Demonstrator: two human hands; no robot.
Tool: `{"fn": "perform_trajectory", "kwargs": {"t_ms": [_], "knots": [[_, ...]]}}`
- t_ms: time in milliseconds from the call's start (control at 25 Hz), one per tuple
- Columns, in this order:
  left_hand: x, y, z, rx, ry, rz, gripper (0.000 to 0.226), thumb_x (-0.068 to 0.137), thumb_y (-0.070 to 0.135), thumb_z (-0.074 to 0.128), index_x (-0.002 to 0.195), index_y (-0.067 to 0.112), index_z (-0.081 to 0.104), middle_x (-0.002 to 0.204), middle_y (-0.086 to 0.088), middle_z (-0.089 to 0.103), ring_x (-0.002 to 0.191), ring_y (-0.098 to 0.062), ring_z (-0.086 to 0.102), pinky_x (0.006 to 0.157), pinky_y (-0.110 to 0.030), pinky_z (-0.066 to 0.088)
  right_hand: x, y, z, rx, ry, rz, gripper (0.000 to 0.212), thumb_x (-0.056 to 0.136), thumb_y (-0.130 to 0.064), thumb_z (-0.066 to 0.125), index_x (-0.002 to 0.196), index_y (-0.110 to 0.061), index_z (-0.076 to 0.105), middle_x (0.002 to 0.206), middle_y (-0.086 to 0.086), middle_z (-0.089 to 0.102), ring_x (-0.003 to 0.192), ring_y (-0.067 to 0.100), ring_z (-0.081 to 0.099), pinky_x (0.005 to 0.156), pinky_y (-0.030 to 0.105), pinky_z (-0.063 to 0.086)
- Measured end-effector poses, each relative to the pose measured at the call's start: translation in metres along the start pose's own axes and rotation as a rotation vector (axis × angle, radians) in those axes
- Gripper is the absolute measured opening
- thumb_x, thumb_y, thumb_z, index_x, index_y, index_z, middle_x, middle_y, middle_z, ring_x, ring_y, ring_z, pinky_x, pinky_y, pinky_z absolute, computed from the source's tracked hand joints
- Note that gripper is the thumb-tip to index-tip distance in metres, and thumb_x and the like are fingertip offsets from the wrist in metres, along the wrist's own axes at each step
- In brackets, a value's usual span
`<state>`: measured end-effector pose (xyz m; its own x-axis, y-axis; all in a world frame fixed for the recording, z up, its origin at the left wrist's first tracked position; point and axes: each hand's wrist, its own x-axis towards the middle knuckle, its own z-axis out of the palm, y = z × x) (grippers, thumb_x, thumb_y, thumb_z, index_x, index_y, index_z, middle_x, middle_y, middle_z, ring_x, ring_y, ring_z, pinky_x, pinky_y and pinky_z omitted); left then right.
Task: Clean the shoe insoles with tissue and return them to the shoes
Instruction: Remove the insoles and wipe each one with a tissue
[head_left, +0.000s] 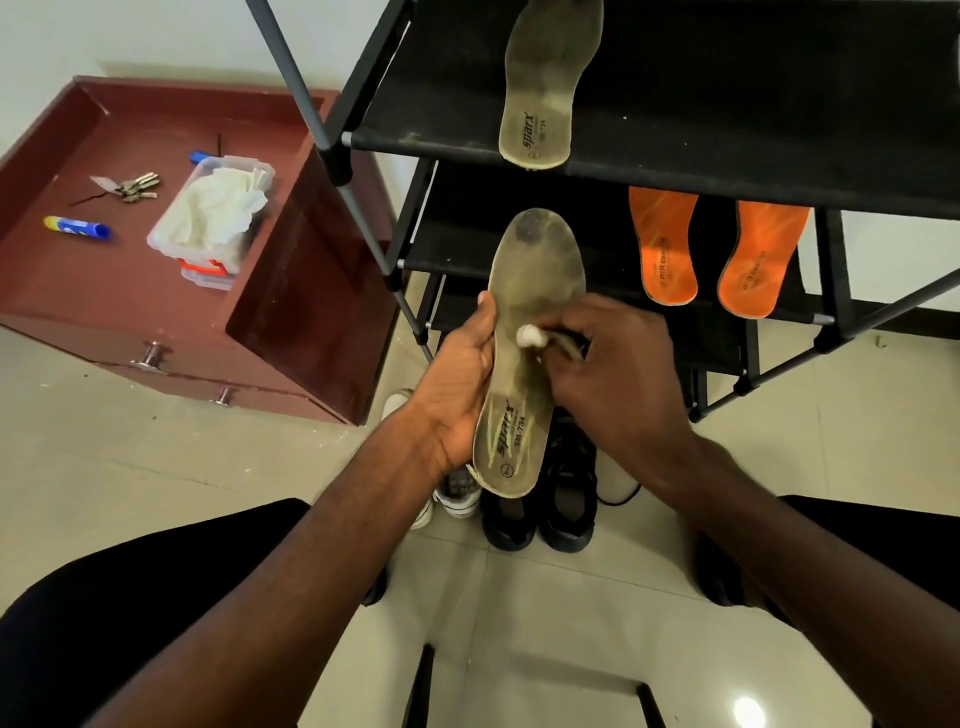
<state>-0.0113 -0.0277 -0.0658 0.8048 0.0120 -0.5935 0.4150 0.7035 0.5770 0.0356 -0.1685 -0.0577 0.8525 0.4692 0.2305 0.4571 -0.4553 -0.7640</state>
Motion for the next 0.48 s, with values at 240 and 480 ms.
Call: {"fn": "perform_trajectory", "kwargs": {"t_ms": [240, 480], "knots": [[-0.001, 0.001, 0.0, -0.021, 0.014, -0.018, 0.063, 0.108, 0.059, 0.037, 0.118, 0.008, 0.073, 0.106, -0.012, 0.078, 0.092, -0.024, 0.077, 0.084, -0.036, 0.063, -0.01, -0.005, 0.002, 0.038, -0.111, -0.098, 0.022, 0.085, -0.005, 0.079, 0.104, -0.016, 0.081, 0.096, -0.006, 0.077, 0.083, 0.004, 0.07, 0.077, 0.03, 0.061], [-0.003, 0.003, 0.002, -0.071, 0.042, -0.015, 0.065, 0.107, 0.059, 0.039, 0.118, 0.004, 0.072, 0.11, -0.016, 0.077, 0.097, -0.027, 0.077, 0.088, -0.038, 0.063, -0.017, -0.015, 0.009, 0.14, -0.136, -0.081, 0.021, 0.083, -0.002, 0.078, 0.099, -0.016, 0.082, 0.092, -0.009, 0.076, 0.084, 0.004, 0.071, 0.076, 0.019, 0.057]]}}
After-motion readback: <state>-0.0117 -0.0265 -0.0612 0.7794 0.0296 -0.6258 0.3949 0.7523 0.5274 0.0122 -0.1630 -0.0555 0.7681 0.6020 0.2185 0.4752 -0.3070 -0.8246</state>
